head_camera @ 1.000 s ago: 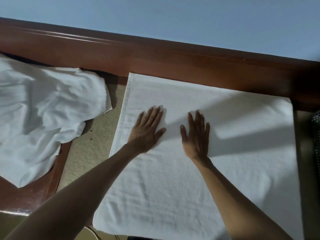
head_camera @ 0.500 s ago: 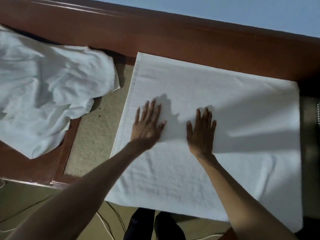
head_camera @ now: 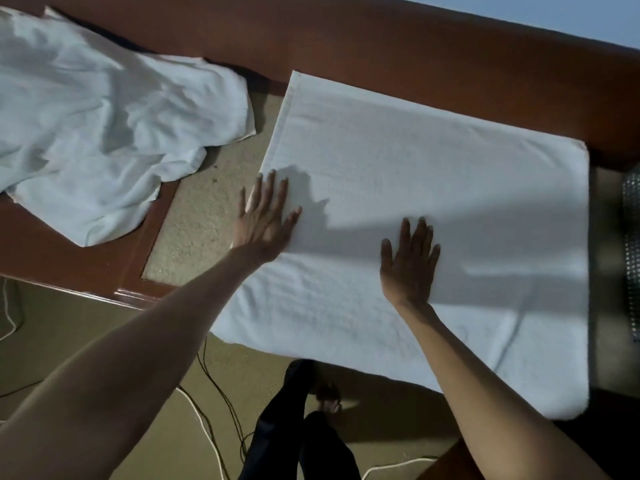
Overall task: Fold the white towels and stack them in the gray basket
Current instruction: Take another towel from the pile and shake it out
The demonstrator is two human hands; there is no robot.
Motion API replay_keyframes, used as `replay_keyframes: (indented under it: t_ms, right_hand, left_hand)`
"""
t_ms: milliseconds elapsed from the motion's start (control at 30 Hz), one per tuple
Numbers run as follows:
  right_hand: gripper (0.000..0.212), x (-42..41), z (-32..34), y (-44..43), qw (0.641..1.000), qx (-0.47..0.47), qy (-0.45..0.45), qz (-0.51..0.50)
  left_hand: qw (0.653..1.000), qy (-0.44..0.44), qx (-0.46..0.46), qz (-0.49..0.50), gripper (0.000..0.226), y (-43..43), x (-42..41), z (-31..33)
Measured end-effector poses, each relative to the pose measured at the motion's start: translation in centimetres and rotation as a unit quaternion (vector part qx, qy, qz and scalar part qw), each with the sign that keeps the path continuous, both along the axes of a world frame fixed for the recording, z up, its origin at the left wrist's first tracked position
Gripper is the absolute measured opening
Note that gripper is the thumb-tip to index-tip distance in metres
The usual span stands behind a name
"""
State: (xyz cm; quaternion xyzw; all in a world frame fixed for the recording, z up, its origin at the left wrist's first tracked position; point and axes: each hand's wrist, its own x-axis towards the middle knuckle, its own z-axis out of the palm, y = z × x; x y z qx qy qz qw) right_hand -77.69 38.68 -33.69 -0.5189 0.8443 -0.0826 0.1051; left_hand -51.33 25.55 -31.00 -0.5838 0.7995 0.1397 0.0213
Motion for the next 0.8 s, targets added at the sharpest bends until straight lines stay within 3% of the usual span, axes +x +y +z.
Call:
replay_keyframes:
  t_ms: [200, 400, 567, 700, 800]
  right_hand:
    - [0.066, 4.7, -0.1, 5.9, 0.999, -0.049, -0.001, 0.001]
    - [0.063, 4.1, 0.1, 7.6, 0.998, -0.053, 0.023, 0.019]
    - [0.064, 4.2, 0.2, 7.8, 0.998, -0.052, 0.006, 0.018]
    - [0.063, 4.5, -0.1, 8.7, 0.998, -0.068, -0.002, 0.003]
    - [0.061, 4.9, -0.7, 10.0, 0.995, -0.096, 0.015, 0.002]
  left_hand:
    - [0.993, 0.058, 0.035, -0.094, 0.071, 13.2, -2.4, -0.6]
    - [0.995, 0.029, 0.011, -0.096, 0.065, 11.5, 3.4, -1.0]
    - [1.0, 0.018, 0.022, -0.009, 0.067, 9.7, 9.2, -0.8]
    - [0.998, 0.037, 0.012, 0.043, 0.07, 11.7, 8.9, -0.2]
    - [0.998, 0.054, -0.005, -0.009, 0.071, 15.1, 6.8, 0.1]
